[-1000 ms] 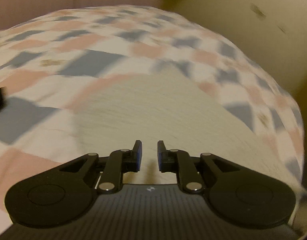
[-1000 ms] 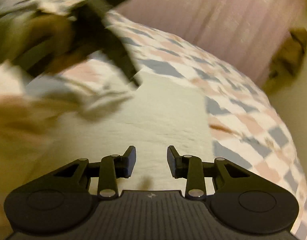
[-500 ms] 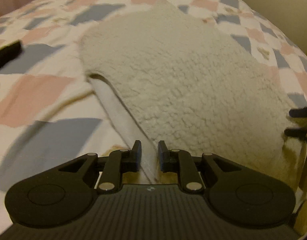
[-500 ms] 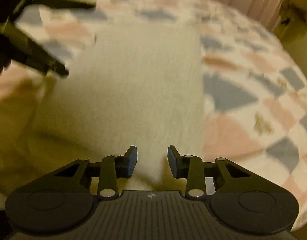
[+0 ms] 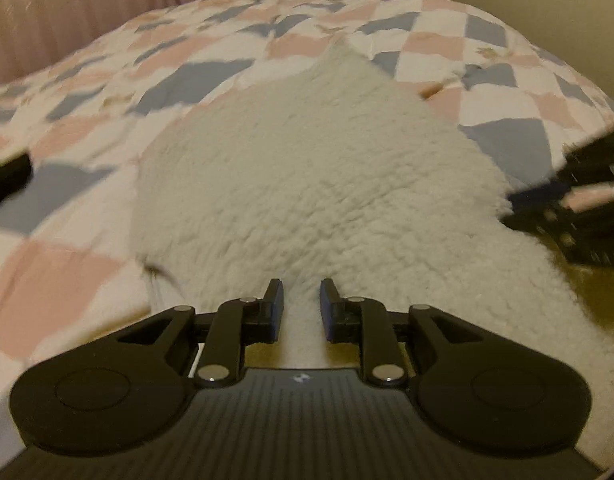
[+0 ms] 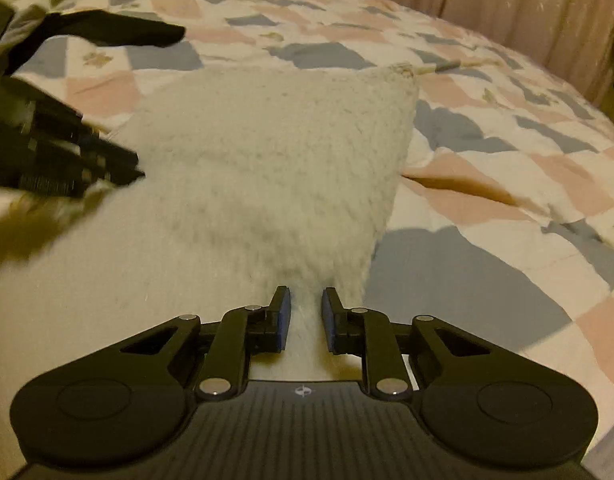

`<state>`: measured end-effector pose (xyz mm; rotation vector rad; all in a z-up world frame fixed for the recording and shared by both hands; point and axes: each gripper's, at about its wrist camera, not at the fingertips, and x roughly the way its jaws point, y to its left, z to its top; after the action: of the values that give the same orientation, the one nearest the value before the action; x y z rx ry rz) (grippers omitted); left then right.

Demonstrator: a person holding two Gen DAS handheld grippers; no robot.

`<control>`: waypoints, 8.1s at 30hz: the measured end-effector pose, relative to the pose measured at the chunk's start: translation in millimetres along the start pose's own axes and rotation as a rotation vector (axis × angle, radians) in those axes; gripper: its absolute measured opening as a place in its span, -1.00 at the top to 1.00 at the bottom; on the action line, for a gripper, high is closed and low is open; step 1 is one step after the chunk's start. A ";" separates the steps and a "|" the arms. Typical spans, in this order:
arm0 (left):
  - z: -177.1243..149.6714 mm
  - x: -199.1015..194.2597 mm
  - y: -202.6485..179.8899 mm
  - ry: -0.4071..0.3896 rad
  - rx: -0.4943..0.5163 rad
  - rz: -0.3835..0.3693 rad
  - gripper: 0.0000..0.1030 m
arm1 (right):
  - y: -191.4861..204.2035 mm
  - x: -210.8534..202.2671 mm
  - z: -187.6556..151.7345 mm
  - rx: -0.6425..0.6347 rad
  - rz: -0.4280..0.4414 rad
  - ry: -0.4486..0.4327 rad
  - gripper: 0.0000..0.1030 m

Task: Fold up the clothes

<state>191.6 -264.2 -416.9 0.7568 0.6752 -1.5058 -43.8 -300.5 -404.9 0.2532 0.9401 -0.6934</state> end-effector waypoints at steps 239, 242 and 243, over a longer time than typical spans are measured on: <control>166.7 86.2 -26.1 0.076 0.134 -0.197 0.81 | -231.0 97.1 20.0 0.965 0.686 -0.040 0.90; 164.7 84.6 -24.8 0.061 0.110 -0.202 0.81 | -236.5 130.6 29.4 0.926 0.836 0.020 0.90; 164.2 83.9 -26.0 0.055 0.117 -0.199 0.81 | -234.1 141.7 37.4 0.897 0.881 0.042 0.90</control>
<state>152.1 -443.0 -383.3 0.8415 0.7257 -1.7228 -114.4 -557.9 -476.5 1.3842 0.4115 -0.2334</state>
